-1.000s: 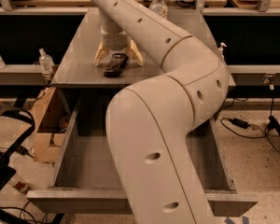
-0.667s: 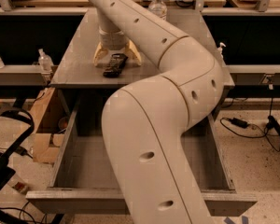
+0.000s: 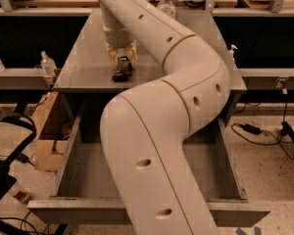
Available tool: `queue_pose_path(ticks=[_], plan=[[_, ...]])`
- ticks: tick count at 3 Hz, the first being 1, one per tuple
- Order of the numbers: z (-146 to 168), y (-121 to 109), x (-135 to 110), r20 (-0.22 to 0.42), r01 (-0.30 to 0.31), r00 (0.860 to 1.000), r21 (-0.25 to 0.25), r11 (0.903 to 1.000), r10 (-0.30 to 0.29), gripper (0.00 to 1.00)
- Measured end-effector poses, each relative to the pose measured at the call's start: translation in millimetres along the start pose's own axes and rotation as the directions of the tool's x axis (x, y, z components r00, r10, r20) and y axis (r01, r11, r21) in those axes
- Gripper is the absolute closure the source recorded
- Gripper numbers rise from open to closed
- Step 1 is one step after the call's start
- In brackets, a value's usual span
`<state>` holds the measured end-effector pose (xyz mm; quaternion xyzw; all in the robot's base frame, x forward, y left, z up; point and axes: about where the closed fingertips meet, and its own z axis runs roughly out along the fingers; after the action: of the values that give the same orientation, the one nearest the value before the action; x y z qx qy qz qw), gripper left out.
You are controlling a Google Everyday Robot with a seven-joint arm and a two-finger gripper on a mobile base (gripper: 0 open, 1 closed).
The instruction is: Place rxbar chocolate into top drawer
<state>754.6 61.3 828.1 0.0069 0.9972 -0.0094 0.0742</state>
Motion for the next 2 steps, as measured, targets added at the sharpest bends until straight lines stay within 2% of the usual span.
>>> queue_pose_path(ticks=[1, 2], plan=[[-2, 0, 0, 0.0, 0.0, 1.0, 0.0, 1.0, 0.0, 1.0], [-22, 2, -2, 0.041, 0.0, 0.999, -0.052, 0.9987, 0.002, 1.0]])
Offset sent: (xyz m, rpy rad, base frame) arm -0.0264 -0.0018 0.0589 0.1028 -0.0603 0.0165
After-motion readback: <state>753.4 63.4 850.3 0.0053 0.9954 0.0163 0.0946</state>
